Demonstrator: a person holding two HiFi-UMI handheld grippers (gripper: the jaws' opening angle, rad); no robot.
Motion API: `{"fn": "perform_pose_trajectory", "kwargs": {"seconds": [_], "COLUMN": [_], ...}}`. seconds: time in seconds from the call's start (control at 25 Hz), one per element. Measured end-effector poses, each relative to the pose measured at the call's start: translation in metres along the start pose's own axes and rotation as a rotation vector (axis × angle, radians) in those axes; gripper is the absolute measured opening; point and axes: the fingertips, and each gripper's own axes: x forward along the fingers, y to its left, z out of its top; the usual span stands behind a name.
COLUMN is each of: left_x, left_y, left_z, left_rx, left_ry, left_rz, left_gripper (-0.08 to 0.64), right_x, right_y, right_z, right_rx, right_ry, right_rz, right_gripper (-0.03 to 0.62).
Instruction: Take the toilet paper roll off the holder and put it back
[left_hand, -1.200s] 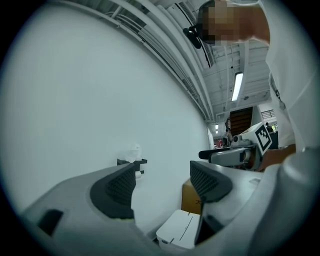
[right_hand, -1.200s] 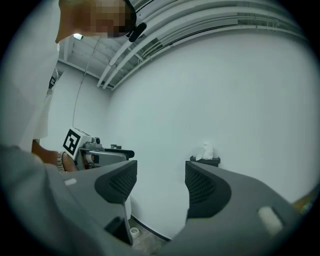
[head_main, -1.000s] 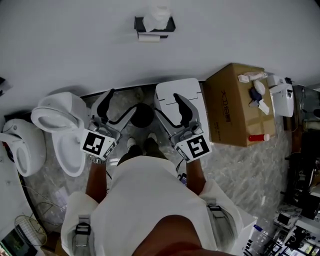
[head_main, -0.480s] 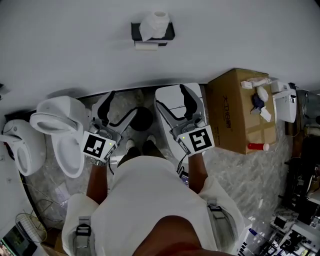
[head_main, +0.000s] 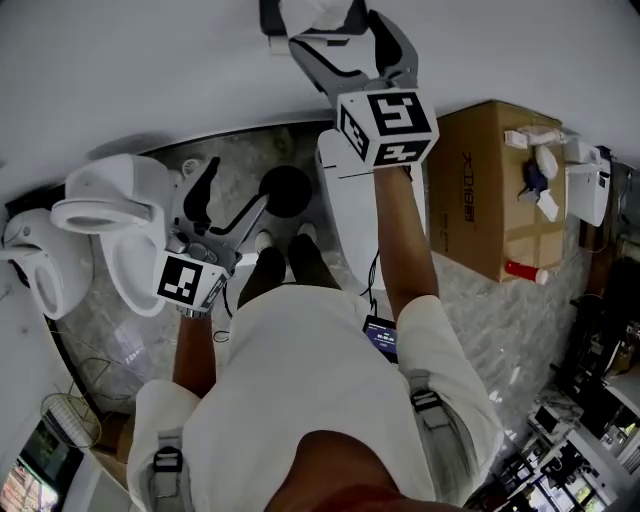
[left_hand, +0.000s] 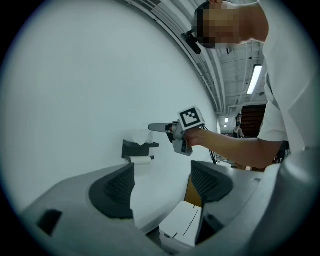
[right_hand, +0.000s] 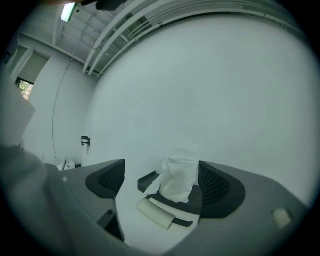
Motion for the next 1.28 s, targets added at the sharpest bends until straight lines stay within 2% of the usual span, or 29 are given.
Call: {"fn": "perform_pose_trajectory", "kwargs": {"seconds": [0.24, 0.56, 0.68, 0.76, 1.04, 1.28], "left_x": [-0.011, -0.018, -0.014, -0.013, -0.015, -0.014], "left_y": [0.016, 0.02, 0.018, 0.018, 0.017, 0.018], "left_z": [-0.014, -0.02, -0.017, -0.015, -0.013, -0.012], "left_rx": [-0.034, -0.063, -0.061, -0.059, -0.058, -0.05], "left_ry": [0.018, 0.006, 0.001, -0.001, -0.007, -0.01], "left_rz": [0.062, 0.102, 0.1, 0.1, 0.107, 0.11], "left_gripper": [0.344, 0.344, 0.344, 0.344, 0.342, 0.343], "right_x": [0.059, 0.086, 0.086, 0.086, 0.084, 0.072], "right_y": [-0.029, -0.045, -0.049, -0.053, -0.053, -0.051], "right_z": [-0.019, -0.04, -0.044, -0.046, -0.046, -0.033], "right_rx": [0.035, -0.011, -0.046, -0.069, -0.099, -0.102], "right_ry": [0.086, 0.2, 0.244, 0.26, 0.272, 0.22], "right_rz": [-0.077, -0.141, -0.164, -0.188, -0.199, -0.18], "right_gripper": [0.456, 0.447, 0.401, 0.34, 0.327, 0.327]}}
